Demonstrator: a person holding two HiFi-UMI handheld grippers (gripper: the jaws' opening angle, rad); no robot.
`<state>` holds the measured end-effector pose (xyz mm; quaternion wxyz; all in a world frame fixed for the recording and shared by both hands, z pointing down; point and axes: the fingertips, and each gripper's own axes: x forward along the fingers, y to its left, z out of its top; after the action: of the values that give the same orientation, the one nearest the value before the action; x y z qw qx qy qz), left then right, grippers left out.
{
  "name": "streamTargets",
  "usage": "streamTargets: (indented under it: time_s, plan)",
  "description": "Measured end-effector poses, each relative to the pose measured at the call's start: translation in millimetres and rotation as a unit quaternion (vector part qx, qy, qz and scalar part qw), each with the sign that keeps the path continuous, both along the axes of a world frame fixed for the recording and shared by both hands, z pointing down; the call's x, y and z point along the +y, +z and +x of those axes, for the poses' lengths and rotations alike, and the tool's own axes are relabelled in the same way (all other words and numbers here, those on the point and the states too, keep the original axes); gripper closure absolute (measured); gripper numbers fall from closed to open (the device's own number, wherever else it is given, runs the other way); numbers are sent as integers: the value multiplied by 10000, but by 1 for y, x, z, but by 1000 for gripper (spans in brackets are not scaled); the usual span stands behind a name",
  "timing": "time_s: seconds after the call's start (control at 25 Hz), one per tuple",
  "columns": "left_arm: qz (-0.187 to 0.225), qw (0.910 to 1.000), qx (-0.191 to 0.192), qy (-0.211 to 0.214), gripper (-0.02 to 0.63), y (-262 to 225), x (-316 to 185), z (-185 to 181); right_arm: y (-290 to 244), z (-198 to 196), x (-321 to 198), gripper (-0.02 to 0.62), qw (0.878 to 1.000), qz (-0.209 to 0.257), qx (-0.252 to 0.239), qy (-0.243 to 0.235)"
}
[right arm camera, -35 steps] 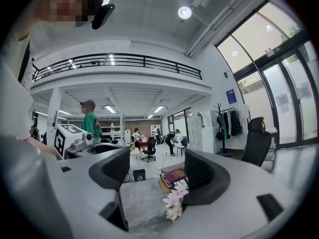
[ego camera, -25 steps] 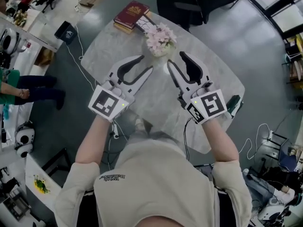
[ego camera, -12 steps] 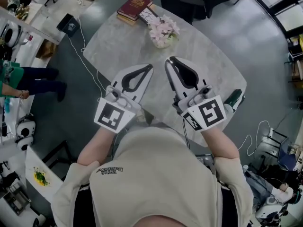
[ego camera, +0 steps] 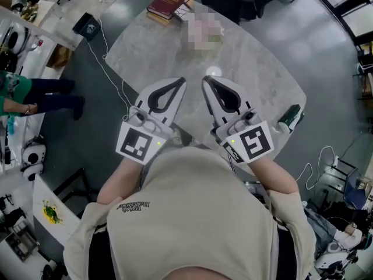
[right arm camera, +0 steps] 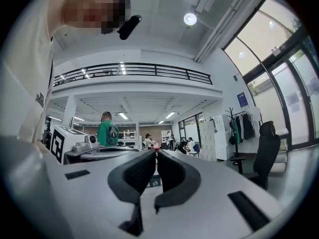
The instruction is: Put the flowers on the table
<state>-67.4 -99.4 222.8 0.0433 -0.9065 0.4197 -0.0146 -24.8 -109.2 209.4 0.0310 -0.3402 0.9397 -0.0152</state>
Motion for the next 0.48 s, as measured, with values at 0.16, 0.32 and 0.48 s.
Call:
streamTargets:
  time_s: [0.16, 0.32, 0.48]
  plan:
    - [-43, 10000, 2, 22, 600, 2, 7, 1, 3, -2, 8, 577, 10000, -9, 22, -34]
    - [-76, 9999, -9, 66, 600, 2, 6, 3, 2, -5, 11, 584, 9999, 56, 72, -83]
    - [-81, 9999, 22, 88, 600, 2, 5, 6, 3, -7, 13, 584, 9999, 48, 78, -134]
